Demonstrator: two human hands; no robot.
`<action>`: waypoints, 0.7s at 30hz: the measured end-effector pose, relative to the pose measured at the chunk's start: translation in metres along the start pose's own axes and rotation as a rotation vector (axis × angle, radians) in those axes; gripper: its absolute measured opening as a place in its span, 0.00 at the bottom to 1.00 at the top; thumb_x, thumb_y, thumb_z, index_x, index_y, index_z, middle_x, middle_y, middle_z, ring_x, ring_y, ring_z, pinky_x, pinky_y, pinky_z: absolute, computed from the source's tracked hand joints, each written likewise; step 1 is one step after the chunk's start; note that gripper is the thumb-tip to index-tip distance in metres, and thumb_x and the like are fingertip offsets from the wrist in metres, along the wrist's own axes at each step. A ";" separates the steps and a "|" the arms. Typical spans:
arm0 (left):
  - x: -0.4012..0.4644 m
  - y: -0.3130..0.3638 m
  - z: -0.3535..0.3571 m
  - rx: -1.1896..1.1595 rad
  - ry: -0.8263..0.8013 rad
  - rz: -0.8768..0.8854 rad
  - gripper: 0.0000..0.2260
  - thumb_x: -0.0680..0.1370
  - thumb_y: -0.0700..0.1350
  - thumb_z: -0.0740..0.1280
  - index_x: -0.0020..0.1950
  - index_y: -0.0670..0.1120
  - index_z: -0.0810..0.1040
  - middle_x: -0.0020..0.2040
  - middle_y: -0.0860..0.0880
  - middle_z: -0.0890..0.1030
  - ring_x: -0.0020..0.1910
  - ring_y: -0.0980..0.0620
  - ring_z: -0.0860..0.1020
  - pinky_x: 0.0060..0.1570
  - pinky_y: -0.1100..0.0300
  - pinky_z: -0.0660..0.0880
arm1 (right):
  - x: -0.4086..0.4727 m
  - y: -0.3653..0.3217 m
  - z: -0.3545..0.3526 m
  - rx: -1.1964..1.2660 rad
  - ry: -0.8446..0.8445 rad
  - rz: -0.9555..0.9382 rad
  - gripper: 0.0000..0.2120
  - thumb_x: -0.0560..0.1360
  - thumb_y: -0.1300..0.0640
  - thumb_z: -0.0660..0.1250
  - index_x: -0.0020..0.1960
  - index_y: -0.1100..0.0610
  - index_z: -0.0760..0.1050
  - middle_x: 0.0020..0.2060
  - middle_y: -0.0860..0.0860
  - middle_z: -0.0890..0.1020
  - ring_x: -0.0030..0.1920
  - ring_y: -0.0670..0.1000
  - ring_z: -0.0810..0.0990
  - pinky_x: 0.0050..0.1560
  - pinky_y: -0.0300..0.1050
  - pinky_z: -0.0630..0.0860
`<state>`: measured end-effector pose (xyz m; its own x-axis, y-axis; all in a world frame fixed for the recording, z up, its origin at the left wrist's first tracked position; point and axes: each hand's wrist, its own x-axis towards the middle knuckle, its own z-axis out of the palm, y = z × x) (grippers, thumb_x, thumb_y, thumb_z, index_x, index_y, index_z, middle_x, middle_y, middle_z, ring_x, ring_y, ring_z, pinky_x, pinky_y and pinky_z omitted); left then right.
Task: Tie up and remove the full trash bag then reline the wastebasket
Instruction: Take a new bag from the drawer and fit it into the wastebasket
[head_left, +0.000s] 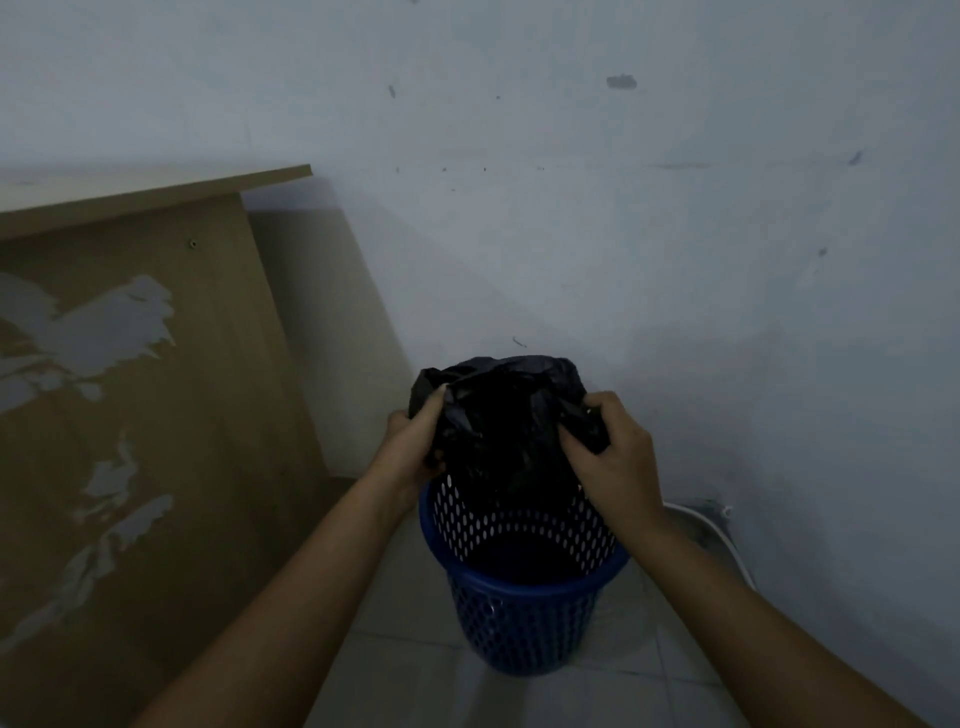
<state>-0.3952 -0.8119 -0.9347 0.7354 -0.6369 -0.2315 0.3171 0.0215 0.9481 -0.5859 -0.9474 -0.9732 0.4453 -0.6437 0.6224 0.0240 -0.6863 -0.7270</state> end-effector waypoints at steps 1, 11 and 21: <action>0.000 -0.001 -0.001 0.052 0.011 0.016 0.31 0.79 0.62 0.71 0.74 0.44 0.71 0.55 0.40 0.83 0.41 0.51 0.83 0.33 0.60 0.80 | 0.003 -0.004 -0.002 0.065 -0.002 0.068 0.04 0.81 0.55 0.73 0.52 0.53 0.79 0.40 0.46 0.84 0.40 0.45 0.82 0.39 0.43 0.78; -0.009 -0.017 0.006 0.631 -0.203 0.450 0.39 0.68 0.77 0.69 0.76 0.64 0.66 0.69 0.55 0.72 0.65 0.54 0.77 0.61 0.54 0.79 | 0.024 -0.022 0.004 0.237 -0.176 0.350 0.06 0.82 0.54 0.73 0.50 0.57 0.81 0.44 0.53 0.87 0.46 0.51 0.87 0.45 0.43 0.81; 0.002 -0.022 -0.004 0.496 -0.117 0.450 0.07 0.85 0.44 0.67 0.52 0.48 0.86 0.46 0.53 0.88 0.46 0.57 0.85 0.49 0.64 0.81 | 0.032 -0.021 -0.001 0.114 -0.110 0.390 0.07 0.82 0.50 0.72 0.52 0.54 0.82 0.47 0.48 0.85 0.47 0.42 0.83 0.46 0.39 0.76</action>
<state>-0.3980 -0.8108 -0.9569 0.6526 -0.7287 0.2078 -0.3375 -0.0340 0.9407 -0.5733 -0.9546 -0.9377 0.5335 -0.8037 0.2635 -0.0692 -0.3520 -0.9334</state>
